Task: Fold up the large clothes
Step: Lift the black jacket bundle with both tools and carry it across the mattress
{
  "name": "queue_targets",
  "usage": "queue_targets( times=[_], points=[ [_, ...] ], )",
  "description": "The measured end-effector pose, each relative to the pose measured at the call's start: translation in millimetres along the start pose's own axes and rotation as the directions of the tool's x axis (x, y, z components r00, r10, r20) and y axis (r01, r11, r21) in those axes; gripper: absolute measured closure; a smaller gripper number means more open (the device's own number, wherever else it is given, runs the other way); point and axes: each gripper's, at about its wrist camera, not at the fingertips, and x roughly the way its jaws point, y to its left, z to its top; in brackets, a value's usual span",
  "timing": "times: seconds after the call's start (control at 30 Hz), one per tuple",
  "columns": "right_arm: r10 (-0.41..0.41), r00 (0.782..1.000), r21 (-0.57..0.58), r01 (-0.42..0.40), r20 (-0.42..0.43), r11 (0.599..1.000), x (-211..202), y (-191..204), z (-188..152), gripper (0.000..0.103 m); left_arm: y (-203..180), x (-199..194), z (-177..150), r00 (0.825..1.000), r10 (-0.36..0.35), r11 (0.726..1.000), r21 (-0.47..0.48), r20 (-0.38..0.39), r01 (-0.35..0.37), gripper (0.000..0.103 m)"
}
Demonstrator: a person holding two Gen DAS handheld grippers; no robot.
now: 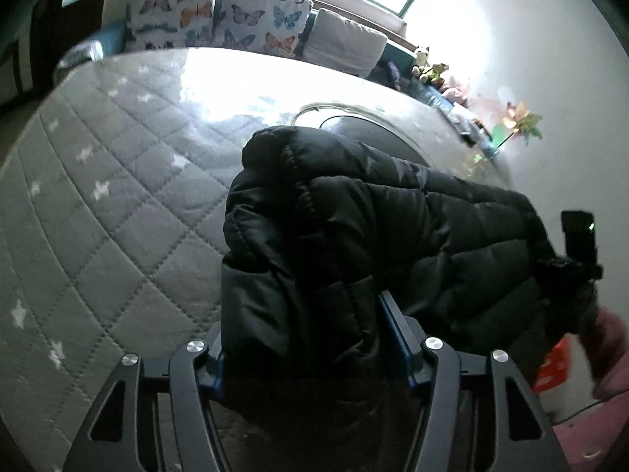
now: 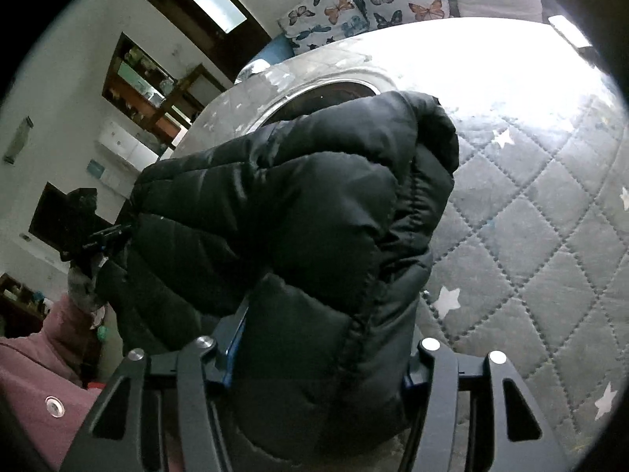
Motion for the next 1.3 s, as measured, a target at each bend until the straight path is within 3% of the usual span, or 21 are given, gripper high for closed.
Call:
queue_targets(
  times=[0.13,0.3,0.43,0.47,0.53,0.6,0.7,0.83,0.97,1.17,1.3],
  points=[
    [0.058,0.998,0.027,-0.057,-0.007,0.998,7.0,-13.6,3.2,0.032,10.0,7.4,0.7,0.998,-0.054,0.997,-0.046,-0.014,0.054,0.037],
    [0.11,0.994,0.044,-0.109,-0.015,0.993,20.9,-27.3,5.5,0.002,30.6,19.0,3.7,0.99,-0.132,0.987,-0.098,-0.043,0.127,0.024],
    [0.126,0.992,0.036,-0.126,0.003,0.991,26.2,-27.7,9.2,0.0,44.8,30.7,4.7,0.981,-0.184,0.973,-0.149,-0.055,0.174,0.019],
    [0.12,0.993,0.043,-0.121,0.011,0.992,25.3,-26.3,8.3,0.001,44.5,31.2,5.3,0.983,-0.178,0.97,-0.172,-0.037,0.17,0.021],
    [0.131,0.991,0.078,-0.134,0.041,0.988,18.7,-21.3,5.6,0.02,36.9,27.4,6.0,0.99,-0.138,0.977,-0.166,-0.014,0.134,0.035],
    [0.119,0.991,0.086,-0.125,0.068,0.988,7.5,-12.4,5.3,0.042,11.1,15.4,10.0,0.999,-0.046,0.995,-0.088,0.004,0.046,0.043],
    [0.109,0.987,0.094,-0.12,0.114,0.988,-9.9,-2.7,4.9,0.055,-17.9,0.4,20.2,1.0,0.019,0.999,-0.027,0.02,-0.018,0.051],
    [0.104,0.978,0.072,-0.118,0.183,0.99,-37.0,9.4,9.9,0.06,-49.9,-14.0,44.9,0.999,0.021,1.0,0.005,0.033,-0.022,0.055],
    [0.039,0.965,0.012,-0.044,0.258,0.999,-70.6,15.2,25.9,0.061,-92.0,-12.8,81.7,0.999,0.002,0.998,0.066,0.05,-0.005,0.056],
    [-0.073,0.926,-0.006,0.081,0.371,0.997,-117.5,-11.3,70.5,0.061,-158.4,21.3,176.1,0.993,-0.079,0.991,0.117,0.091,0.068,0.057],
    [-0.137,0.901,0.008,0.146,0.412,0.989,-134.4,-38.6,101.1,0.061,-191.8,65.3,251.4,0.983,-0.155,0.985,0.089,0.095,0.147,0.057]
  ],
)
